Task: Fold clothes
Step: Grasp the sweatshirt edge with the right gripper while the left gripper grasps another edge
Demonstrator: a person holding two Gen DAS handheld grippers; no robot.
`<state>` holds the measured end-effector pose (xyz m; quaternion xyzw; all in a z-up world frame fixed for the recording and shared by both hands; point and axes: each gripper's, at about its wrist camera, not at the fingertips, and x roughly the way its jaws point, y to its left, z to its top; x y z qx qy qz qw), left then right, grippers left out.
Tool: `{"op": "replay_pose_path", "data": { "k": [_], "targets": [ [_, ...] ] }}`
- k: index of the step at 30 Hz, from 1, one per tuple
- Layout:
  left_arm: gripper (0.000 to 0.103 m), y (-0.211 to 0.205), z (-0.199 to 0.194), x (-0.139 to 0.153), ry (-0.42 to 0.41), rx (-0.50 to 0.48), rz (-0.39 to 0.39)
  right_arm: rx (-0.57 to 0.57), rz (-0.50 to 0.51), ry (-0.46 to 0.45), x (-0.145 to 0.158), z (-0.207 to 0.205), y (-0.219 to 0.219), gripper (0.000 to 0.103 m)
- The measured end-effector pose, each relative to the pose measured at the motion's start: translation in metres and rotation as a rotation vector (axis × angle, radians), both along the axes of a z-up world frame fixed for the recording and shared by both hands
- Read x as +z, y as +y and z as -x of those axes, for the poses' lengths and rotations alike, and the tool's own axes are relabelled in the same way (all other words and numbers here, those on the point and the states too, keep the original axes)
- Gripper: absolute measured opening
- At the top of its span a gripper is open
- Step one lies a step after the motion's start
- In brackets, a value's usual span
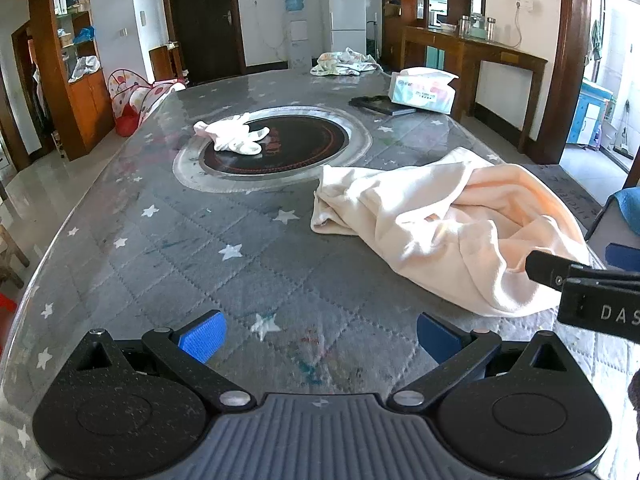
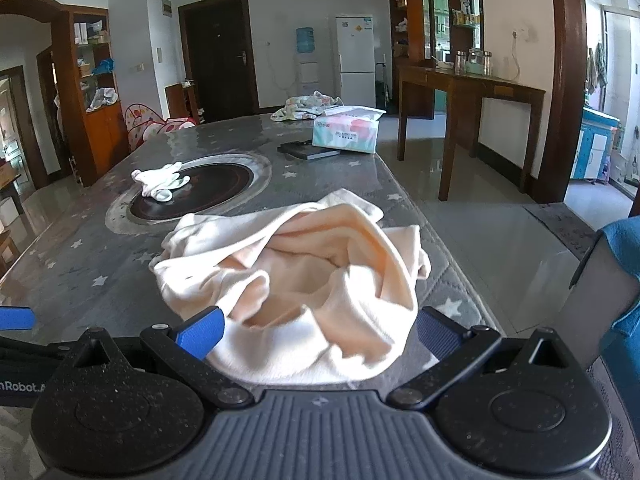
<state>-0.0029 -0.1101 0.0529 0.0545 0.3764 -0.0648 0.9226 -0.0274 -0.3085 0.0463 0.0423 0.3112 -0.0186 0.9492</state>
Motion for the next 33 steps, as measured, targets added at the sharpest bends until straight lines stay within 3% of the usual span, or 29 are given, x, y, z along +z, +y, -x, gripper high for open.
{"op": "replay_pose_path", "data": {
  "k": [5, 11, 18, 26, 27, 29, 30, 33],
  "targets": [
    [0.103, -0.003, -0.013, 0.001, 0.001, -0.011, 0.017, 0.016, 0.027, 0.003, 0.0, -0.018, -0.007, 0.102],
    [0.102, -0.013, -0.03, 0.013, -0.049, -0.07, 0.034, 0.013, 0.005, 0.013, 0.001, -0.039, -0.026, 0.093],
    [0.082, -0.039, -0.061, 0.022, -0.09, -0.184, 0.031, 0.038, 0.018, 0.037, -0.003, -0.067, -0.04, 0.074],
    [0.079, -0.077, -0.088, 0.009, -0.079, -0.369, 0.0, 0.087, 0.01, 0.074, -0.011, -0.094, -0.051, 0.058],
    [0.079, -0.08, -0.089, 0.006, -0.077, -0.393, -0.009, 0.093, 0.007, 0.078, -0.012, -0.097, -0.053, 0.052],
    [0.069, -0.086, -0.09, 0.001, -0.069, -0.431, -0.034, 0.105, 0.003, 0.086, -0.013, -0.102, -0.055, 0.048],
    [0.058, -0.088, -0.092, -0.001, -0.06, -0.441, -0.038, 0.111, 0.001, 0.089, -0.014, -0.104, -0.056, 0.044],
    [0.04, -0.087, -0.102, -0.008, -0.018, -0.432, -0.018, 0.129, -0.018, 0.087, -0.014, -0.108, -0.058, 0.034]
  ]
}}
